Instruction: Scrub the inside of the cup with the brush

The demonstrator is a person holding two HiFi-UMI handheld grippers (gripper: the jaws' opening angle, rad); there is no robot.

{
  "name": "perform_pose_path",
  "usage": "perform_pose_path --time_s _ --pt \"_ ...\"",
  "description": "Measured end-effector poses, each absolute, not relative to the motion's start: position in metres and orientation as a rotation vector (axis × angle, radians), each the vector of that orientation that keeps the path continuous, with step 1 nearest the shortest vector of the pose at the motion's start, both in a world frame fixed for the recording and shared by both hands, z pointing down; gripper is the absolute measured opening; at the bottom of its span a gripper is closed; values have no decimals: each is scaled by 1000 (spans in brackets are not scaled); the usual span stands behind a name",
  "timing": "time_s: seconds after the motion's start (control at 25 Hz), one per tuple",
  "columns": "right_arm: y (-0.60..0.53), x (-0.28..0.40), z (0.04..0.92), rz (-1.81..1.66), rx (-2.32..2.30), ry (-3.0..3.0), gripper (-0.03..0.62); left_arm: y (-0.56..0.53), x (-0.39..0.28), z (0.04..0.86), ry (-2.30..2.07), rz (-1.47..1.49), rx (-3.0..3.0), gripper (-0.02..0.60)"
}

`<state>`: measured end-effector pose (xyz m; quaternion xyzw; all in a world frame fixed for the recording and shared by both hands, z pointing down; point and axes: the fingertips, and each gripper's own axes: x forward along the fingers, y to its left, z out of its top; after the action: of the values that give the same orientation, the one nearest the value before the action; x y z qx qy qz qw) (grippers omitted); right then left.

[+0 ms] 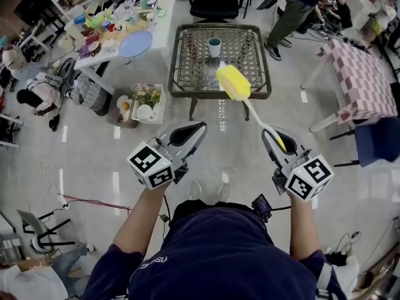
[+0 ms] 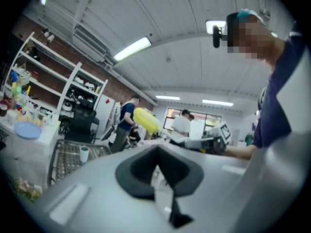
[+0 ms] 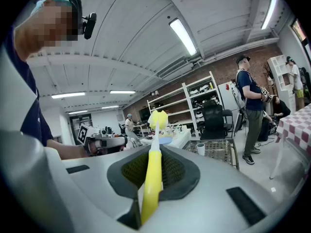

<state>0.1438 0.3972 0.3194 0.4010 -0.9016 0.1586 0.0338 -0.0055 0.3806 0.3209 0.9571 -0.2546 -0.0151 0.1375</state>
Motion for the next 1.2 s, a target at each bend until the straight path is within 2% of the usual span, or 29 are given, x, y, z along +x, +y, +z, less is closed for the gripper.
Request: perform_pose_path --time_s 0.6,1.2 --pt "359 176 326 471 1173 -2790 29 344 30 331 -789 -44 2763 3" --pt "275 162 339 482 1163 -2774 29 257 15 346 -784 -57 2749 3"
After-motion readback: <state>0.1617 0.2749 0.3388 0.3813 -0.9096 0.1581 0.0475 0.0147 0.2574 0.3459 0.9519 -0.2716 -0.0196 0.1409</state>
